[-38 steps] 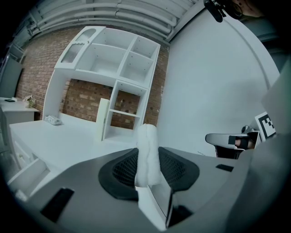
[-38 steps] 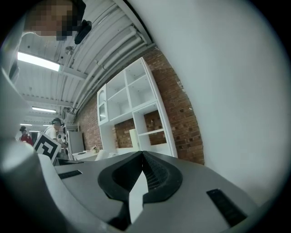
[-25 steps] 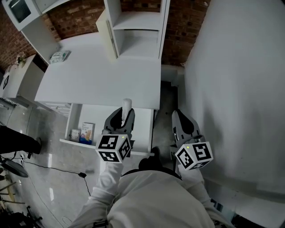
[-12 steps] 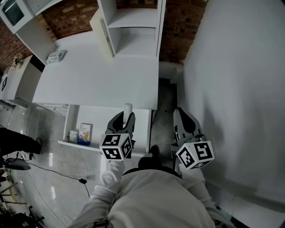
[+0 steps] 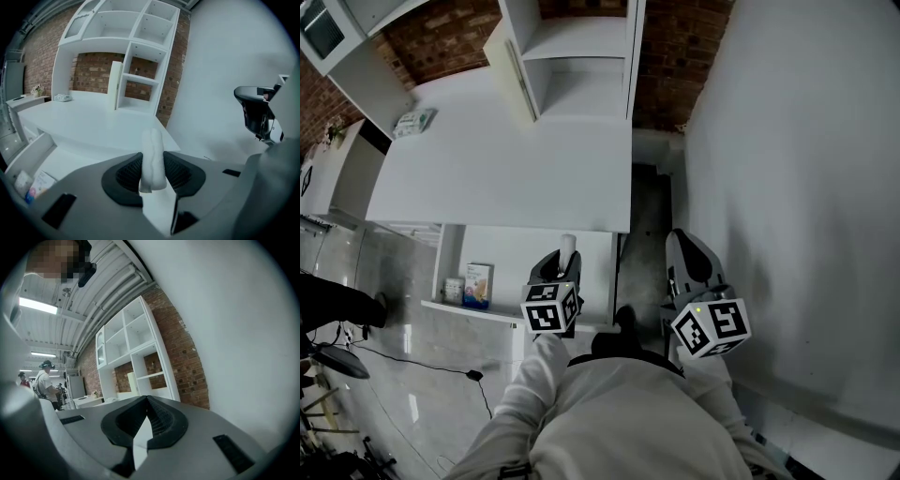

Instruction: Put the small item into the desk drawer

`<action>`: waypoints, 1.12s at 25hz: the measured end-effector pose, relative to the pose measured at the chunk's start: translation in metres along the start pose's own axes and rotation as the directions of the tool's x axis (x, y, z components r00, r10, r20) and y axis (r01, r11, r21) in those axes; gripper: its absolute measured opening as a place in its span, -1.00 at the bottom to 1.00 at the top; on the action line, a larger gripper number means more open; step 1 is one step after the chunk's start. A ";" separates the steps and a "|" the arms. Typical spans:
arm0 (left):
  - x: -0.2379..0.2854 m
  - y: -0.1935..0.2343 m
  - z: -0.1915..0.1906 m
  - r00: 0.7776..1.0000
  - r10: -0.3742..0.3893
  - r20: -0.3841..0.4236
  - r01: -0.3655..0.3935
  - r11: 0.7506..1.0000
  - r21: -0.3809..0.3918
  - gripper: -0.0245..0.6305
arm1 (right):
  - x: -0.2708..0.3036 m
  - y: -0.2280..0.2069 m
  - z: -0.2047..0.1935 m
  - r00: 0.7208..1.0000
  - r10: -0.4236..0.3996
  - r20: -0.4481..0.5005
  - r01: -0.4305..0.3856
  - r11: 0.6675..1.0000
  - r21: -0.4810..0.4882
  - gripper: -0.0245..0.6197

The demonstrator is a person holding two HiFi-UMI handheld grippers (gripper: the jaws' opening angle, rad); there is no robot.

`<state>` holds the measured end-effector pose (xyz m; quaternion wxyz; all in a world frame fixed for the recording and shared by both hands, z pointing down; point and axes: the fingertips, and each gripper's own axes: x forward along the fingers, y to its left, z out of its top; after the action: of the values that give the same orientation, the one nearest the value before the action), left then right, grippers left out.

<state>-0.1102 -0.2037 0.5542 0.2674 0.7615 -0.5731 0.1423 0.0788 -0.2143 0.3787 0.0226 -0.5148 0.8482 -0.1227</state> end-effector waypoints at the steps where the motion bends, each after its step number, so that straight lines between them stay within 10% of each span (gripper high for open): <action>1: 0.002 0.002 -0.004 1.000 0.003 -0.012 -0.003 1.000 -0.005 -0.49 | 0.000 0.000 -0.001 1.000 -0.001 -0.004 0.001 1.000 0.000 -0.84; 16: 0.049 0.018 -0.073 0.972 0.017 -0.236 -0.008 0.999 0.038 -0.49 | -0.003 -0.009 -0.005 1.000 -0.026 -0.016 0.027 1.000 0.012 -0.84; 28: 0.069 0.044 -0.113 0.908 0.084 -0.411 -0.083 0.996 0.019 -0.49 | 0.004 -0.007 -0.013 0.999 -0.011 -0.043 0.012 1.000 0.016 -0.84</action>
<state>-0.1211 -0.2029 0.6935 0.3752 0.6894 -0.5361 0.3107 0.0805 -0.2183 0.3934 0.0079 -0.5166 0.8446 -0.1407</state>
